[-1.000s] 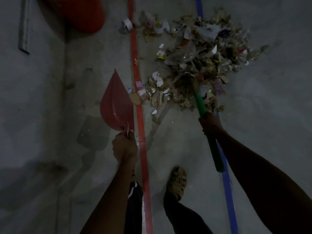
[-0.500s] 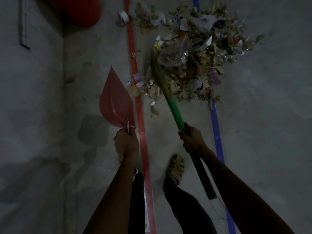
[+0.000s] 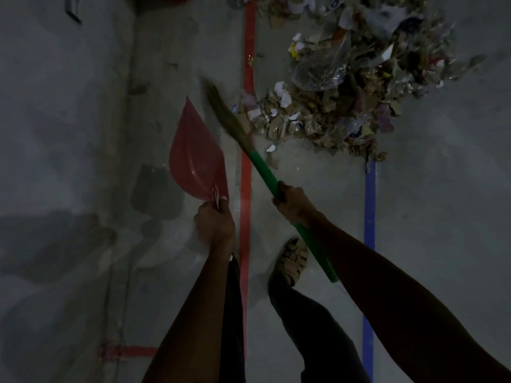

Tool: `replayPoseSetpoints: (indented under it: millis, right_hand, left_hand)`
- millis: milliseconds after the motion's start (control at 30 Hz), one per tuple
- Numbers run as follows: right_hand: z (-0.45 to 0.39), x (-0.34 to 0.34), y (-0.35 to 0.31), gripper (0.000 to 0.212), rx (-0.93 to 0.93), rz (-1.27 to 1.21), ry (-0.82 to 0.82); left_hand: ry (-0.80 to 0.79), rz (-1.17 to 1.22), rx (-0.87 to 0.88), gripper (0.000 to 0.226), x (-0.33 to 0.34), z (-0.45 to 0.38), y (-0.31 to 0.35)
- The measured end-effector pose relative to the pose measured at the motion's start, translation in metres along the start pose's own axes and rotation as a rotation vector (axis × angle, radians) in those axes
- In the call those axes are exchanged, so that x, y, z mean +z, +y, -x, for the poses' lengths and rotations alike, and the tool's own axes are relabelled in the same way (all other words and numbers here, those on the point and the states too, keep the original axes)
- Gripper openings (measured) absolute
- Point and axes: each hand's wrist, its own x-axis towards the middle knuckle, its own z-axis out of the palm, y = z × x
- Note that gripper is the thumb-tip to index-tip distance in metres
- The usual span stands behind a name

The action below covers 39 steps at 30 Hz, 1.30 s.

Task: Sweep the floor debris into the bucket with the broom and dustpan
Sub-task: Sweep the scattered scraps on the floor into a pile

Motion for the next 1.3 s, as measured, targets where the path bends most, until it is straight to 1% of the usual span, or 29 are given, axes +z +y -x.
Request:
replayPoseSetpoints:
  millis: [100,200,300,433,567,633,733,800,867,933,1000,1133,1200,1300]
  right_hand:
    - [-0.006,0.009,0.007,0.033,0.095,0.031,-0.043]
    - [-0.005,0.007,0.021,0.032,0.179,0.035,-0.030]
    - [-0.006,-0.007,0.033,0.029,0.240,0.023,0.031]
    - [-0.009,-0.038,0.043,0.026,0.305,0.024,0.098]
    - [-0.013,-0.069,0.055,0.027,0.343,-0.089,0.163]
    - [-0.012,-0.081,0.058,0.028,0.356,-0.159,0.236]
    - [-0.008,-0.091,0.056,0.027,0.330,-0.247,0.339]
    - [-0.001,-0.096,0.053,0.027,0.291,-0.291,0.379]
    - [0.006,-0.096,0.050,0.033,0.235,-0.342,0.406]
    - [0.012,-0.093,0.044,0.043,0.192,-0.421,0.416]
    - [0.016,-0.089,0.034,0.049,0.178,-0.514,0.398]
    - [0.010,-0.085,0.007,0.046,0.225,-0.682,0.325]
    - [0.004,-0.080,-0.007,0.042,0.226,-0.704,0.321]
    - [-0.005,-0.072,-0.031,0.034,0.184,-0.696,0.361]
  left_hand:
    - [0.000,-0.022,-0.031,0.041,-0.005,0.004,-0.013]
    - [0.019,-0.034,-0.068,0.043,-0.010,0.008,-0.021]
    - [0.021,-0.042,-0.078,0.043,-0.015,0.008,-0.024]
    - [0.013,-0.063,-0.050,0.042,-0.018,0.005,-0.024]
    - [0.008,-0.064,-0.026,0.037,-0.018,0.004,-0.018]
    - [-0.002,-0.059,-0.022,0.036,-0.015,0.003,-0.012]
    - [-0.011,-0.081,-0.019,0.037,-0.011,0.001,-0.003]
    - [-0.032,-0.082,0.005,0.038,-0.008,0.001,0.006]
    - [-0.048,-0.068,0.032,0.039,-0.004,0.001,0.016]
    - [-0.058,-0.055,0.043,0.039,-0.002,-0.001,0.024]
    - [-0.069,-0.057,0.054,0.039,-0.001,-0.003,0.034]
    - [-0.076,-0.066,0.066,0.039,-0.004,-0.012,0.049]
    - [-0.076,-0.072,0.064,0.040,-0.008,-0.020,0.055]
    - [-0.067,-0.060,0.068,0.040,-0.015,-0.036,0.061]
